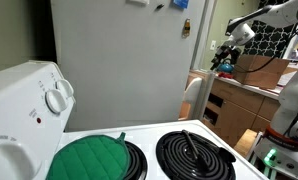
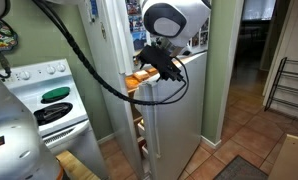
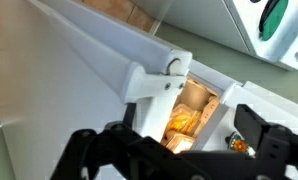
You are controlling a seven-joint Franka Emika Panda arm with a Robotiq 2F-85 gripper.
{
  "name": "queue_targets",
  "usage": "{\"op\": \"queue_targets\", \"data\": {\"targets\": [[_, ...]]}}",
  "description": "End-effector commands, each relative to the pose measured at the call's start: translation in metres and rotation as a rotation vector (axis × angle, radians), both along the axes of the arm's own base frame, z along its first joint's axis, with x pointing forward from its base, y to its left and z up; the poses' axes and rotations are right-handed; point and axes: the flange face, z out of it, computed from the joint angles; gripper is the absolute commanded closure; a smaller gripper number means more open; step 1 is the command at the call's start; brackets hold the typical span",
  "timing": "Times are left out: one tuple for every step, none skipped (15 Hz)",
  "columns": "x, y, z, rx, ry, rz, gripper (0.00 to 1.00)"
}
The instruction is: Close the bottom fridge door
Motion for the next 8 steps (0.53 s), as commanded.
{"op": "queue_targets", "data": {"targets": [[-0.001, -0.006, 0.002, -0.007, 0.002, -0.024, 0.0], [-0.003, -0.012, 0.003, -0.011, 0.002, -0.044, 0.0], [-0.005, -0.016, 0.002, -0.012, 0.002, -0.056, 0.0], [-0.006, -0.018, 0.002, -0.012, 0.003, -0.062, 0.0], [-0.006, -0.019, 0.002, -0.012, 0.003, -0.064, 0.0], [-0.006, -0.019, 0.002, -0.012, 0.004, -0.065, 0.0], [-0.006, -0.018, 0.002, -0.013, 0.005, -0.065, 0.0], [-0.004, -0.014, -0.001, 0.016, 0.001, -0.028, 0.0]]}}
